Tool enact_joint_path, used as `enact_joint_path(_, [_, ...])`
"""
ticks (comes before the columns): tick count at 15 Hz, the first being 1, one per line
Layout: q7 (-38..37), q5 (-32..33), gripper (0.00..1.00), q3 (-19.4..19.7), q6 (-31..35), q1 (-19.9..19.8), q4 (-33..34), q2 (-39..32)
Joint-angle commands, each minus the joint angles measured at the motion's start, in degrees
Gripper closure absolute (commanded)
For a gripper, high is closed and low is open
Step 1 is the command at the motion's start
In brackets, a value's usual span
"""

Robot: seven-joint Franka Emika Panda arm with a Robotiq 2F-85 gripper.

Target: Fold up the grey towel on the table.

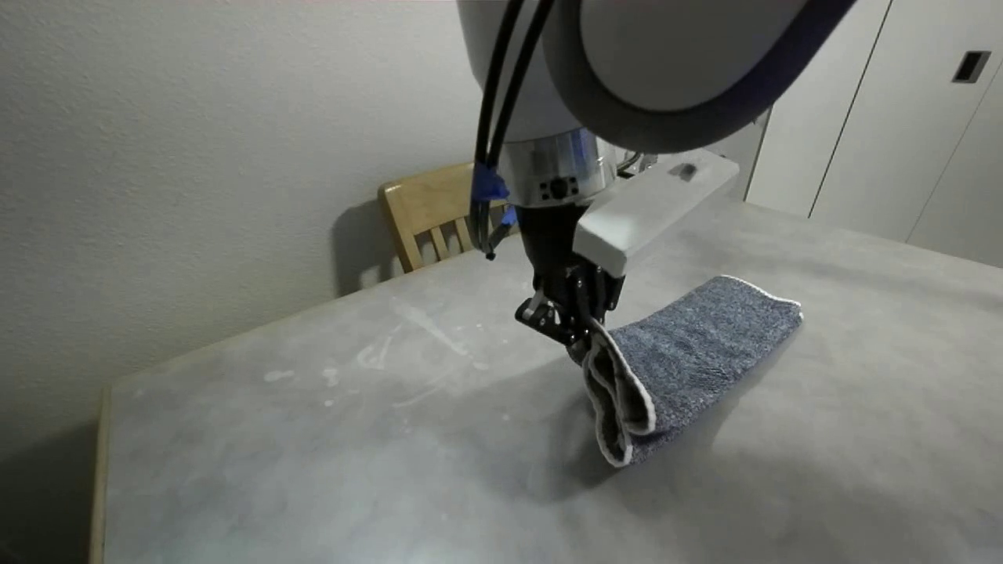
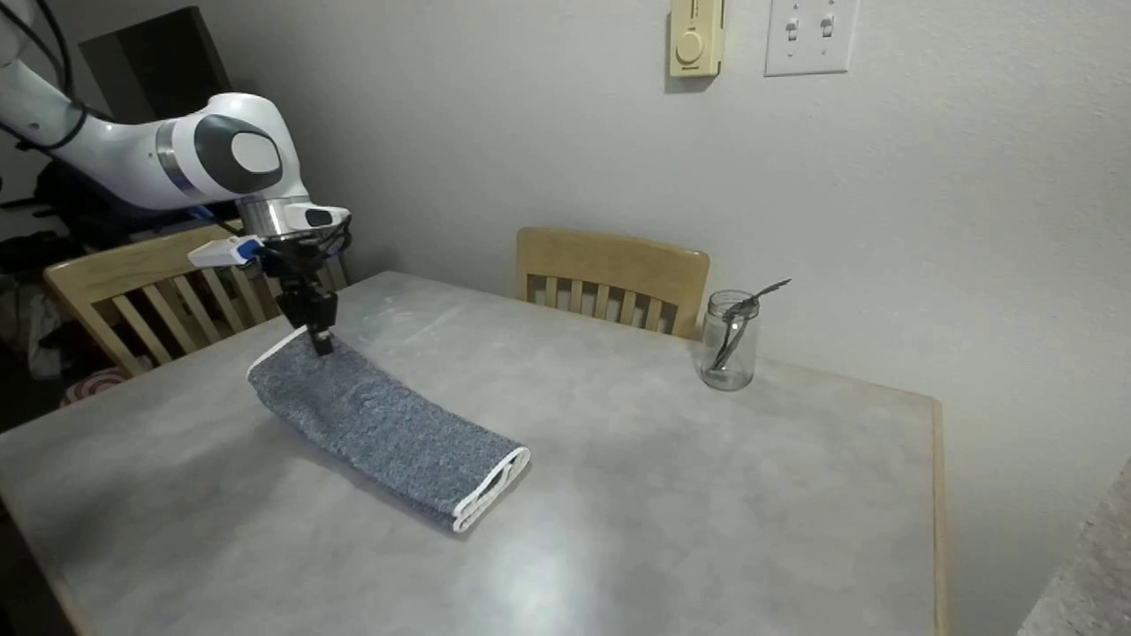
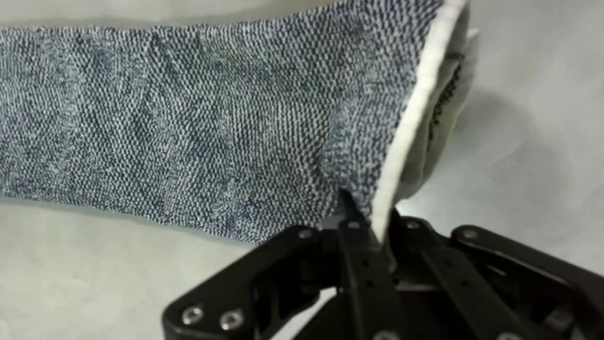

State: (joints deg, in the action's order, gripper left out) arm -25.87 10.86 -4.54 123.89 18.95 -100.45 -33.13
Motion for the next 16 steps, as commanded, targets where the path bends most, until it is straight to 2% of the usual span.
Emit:
enact_joint_path(1, [13.39, -2.79, 0.98, -2.37, 1.91, -3.66, -4.39, 4.23])
enact_joint_path(11, [50.9, -7.15, 0.98, -7.06, -0.58, -12.52, -6.35, 6.66])
enact_joint_path(14, [57.2, -6.64, 0.98, -7.68, -0.48, -13.8, -7.48, 7.28])
enact_joint_path(15, [53.01, -5.64, 0.9, -6.59, -0.35, -12.2, -4.28, 4.47])
enact_joint_path(16, [54.4, -5.64, 0.9, -6.77, -0.35, -12.54, -4.51, 4.54])
